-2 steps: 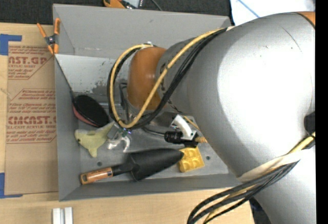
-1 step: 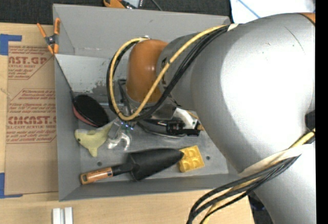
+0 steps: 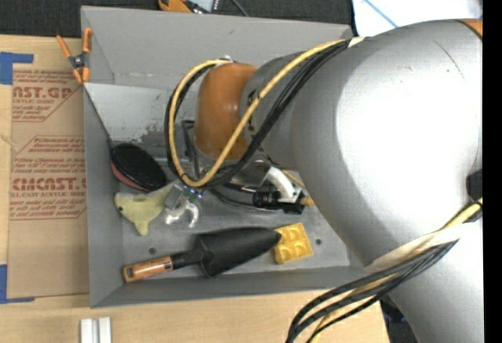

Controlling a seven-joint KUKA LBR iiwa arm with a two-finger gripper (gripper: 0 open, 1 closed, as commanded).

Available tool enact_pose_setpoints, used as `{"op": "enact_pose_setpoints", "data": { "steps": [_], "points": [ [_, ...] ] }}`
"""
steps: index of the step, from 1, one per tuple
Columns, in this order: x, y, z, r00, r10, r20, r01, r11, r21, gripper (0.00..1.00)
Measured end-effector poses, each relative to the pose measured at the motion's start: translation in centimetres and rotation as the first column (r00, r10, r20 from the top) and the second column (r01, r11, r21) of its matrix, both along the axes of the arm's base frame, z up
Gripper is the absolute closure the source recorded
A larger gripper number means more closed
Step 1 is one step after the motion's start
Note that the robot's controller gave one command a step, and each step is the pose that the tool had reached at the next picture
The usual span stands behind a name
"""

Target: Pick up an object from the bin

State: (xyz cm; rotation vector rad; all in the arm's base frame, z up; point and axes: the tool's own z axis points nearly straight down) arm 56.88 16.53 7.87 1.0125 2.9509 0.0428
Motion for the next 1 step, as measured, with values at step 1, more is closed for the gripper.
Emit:
{"op": "enact_pose_setpoints", "data": {
  "steps": [1],
  "points": [
    [0.75,-0.77,-0.06,0.992,0.124,-0.013,-0.124,0.992,0.011,1.0]
  ]
}}
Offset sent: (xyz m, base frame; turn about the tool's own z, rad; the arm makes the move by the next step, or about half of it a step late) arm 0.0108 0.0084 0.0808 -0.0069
